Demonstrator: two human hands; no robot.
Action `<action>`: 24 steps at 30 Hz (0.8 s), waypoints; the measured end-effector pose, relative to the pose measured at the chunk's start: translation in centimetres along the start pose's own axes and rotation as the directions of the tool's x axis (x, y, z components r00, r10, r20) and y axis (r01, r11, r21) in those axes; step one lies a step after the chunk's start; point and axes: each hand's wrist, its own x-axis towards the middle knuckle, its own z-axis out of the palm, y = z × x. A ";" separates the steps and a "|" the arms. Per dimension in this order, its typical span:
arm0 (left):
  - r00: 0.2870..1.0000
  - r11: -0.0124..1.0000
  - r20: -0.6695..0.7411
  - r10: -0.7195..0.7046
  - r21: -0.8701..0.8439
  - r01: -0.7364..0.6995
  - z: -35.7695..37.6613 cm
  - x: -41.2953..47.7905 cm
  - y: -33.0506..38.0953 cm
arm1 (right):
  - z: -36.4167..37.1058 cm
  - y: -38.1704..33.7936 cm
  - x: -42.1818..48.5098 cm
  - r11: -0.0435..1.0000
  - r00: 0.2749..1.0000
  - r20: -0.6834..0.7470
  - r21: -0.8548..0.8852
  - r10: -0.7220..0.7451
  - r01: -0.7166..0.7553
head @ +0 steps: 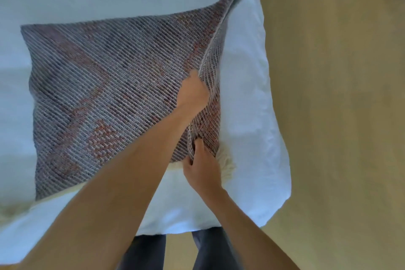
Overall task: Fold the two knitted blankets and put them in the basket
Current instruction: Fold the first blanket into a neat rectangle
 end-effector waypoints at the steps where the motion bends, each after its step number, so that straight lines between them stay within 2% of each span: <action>1: 1.000 1.000 -0.006 -0.016 -0.014 0.016 -1.1 0.1 -1.1 | 0.7 -1.0 -0.1 1.000 1.000 0.006 0.005 0.008 -0.008; 11: 0.989 0.982 -0.023 -0.144 -0.122 0.141 -12.1 -0.6 -15.9 | 10.9 -11.9 -1.7 0.999 0.995 0.096 -0.034 0.002 0.002; 18: 0.963 0.960 -0.080 -0.258 -0.132 0.246 -18.4 -1.0 -28.1 | 18.7 -19.7 -3.2 0.997 0.984 0.177 -0.081 0.007 0.007; 24: 0.955 0.953 -0.069 -0.287 -0.120 0.278 -21.7 -1.2 -34.3 | 23.5 -24.0 -3.9 0.995 0.976 0.216 -0.098 0.010 0.011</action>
